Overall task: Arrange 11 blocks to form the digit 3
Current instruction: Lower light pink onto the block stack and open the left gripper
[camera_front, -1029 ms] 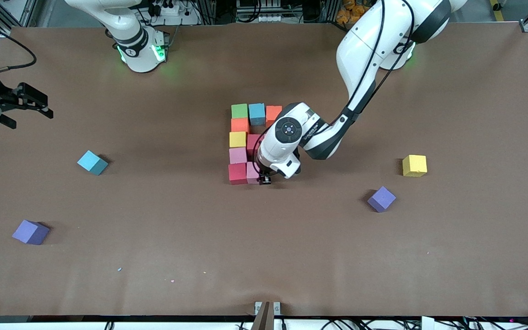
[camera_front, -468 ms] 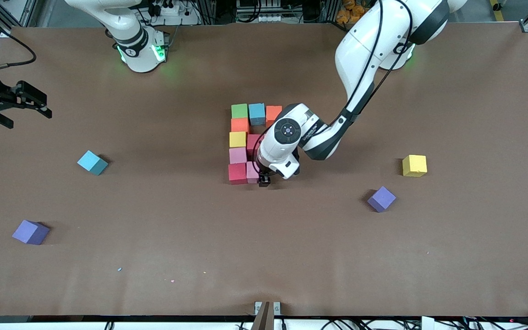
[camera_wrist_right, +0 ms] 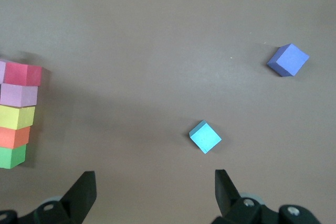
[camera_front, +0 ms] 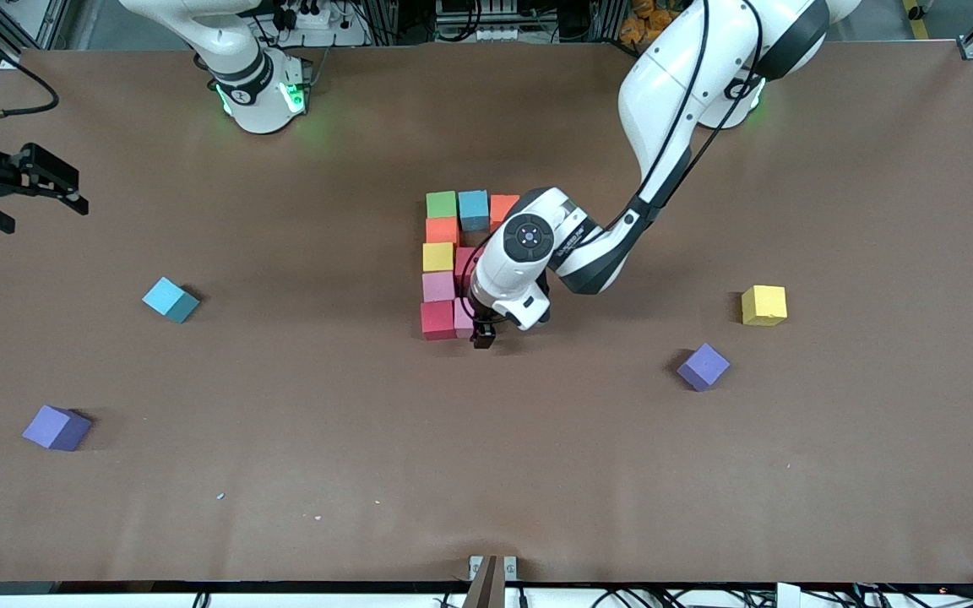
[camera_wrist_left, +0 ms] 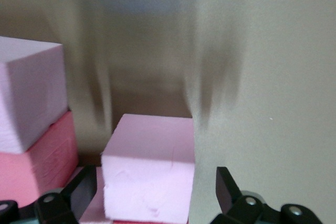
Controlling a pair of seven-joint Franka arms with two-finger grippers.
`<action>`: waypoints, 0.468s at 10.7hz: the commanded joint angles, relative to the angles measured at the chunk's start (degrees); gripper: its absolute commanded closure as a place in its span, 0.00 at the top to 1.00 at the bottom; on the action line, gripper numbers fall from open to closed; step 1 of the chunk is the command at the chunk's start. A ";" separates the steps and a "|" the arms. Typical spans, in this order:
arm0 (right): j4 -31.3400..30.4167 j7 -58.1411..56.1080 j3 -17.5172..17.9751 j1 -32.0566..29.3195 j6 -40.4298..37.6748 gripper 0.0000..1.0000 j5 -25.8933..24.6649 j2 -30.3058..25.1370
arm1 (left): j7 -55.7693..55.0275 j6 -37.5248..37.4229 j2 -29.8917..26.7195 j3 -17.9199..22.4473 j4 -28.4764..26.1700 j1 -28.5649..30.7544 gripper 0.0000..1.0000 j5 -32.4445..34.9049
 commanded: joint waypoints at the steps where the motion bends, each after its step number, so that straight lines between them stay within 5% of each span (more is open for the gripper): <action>1: 4.23 0.85 0.01 -1.20 -1.34 1.00 -0.96 2.50 | 0.93 -5.13 -4.40 0.34 -0.87 -0.14 1.00 -0.18; 5: 4.85 1.03 0.00 -1.46 -2.22 1.00 -1.14 2.51 | 12.75 -10.06 -10.73 0.60 -2.54 3.89 1.00 0.26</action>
